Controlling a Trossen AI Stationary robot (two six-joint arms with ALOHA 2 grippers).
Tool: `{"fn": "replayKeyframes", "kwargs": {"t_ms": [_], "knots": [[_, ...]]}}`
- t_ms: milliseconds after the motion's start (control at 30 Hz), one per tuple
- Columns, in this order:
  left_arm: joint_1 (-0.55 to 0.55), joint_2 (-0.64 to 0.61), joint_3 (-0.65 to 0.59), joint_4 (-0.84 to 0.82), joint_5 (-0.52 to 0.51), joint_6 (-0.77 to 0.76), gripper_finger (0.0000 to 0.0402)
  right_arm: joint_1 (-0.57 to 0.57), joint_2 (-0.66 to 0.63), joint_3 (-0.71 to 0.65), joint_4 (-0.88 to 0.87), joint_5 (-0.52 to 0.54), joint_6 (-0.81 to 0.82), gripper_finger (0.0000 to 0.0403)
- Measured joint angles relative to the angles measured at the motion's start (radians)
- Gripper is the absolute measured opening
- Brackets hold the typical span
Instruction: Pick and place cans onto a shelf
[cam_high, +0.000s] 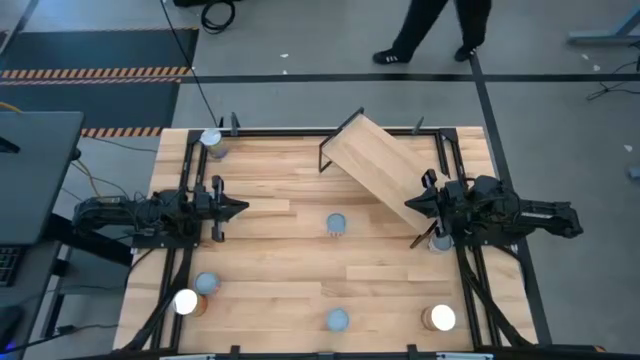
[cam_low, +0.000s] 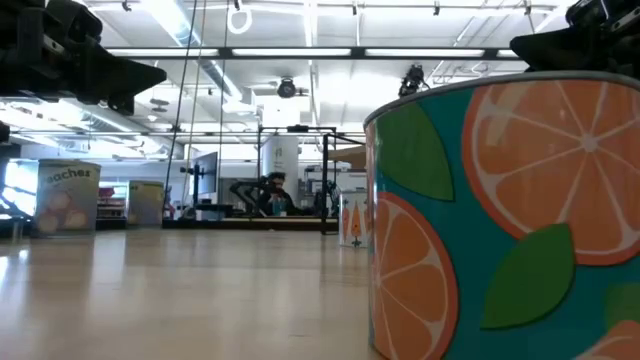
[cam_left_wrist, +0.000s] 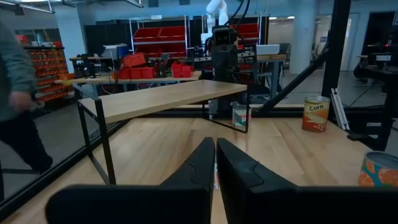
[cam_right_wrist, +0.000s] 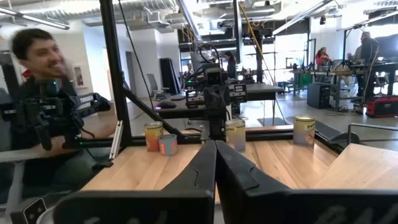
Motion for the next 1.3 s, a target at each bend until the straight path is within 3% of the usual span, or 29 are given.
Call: {"fn": "replayKeyframes", "kwargs": {"t_ms": [1000, 1233, 1300], "knots": [[0.0, 0.0, 0.0, 0.025, 0.0, 0.005, 0.0025, 0.0, 0.0, 0.0, 0.0, 0.0, 0.0, 0.0011], [0.0, 0.0, 0.0, 0.185, 0.0, -0.188, 0.0025, 0.0, 0.0, 0.0, 0.0, 0.0, 0.0, 0.0011], [0.0, -0.001, 0.0, 0.219, 0.046, -0.213, 0.0025, 0.0, 0.0, 0.0, 0.0, 0.0, 0.0, 0.0011]]}}
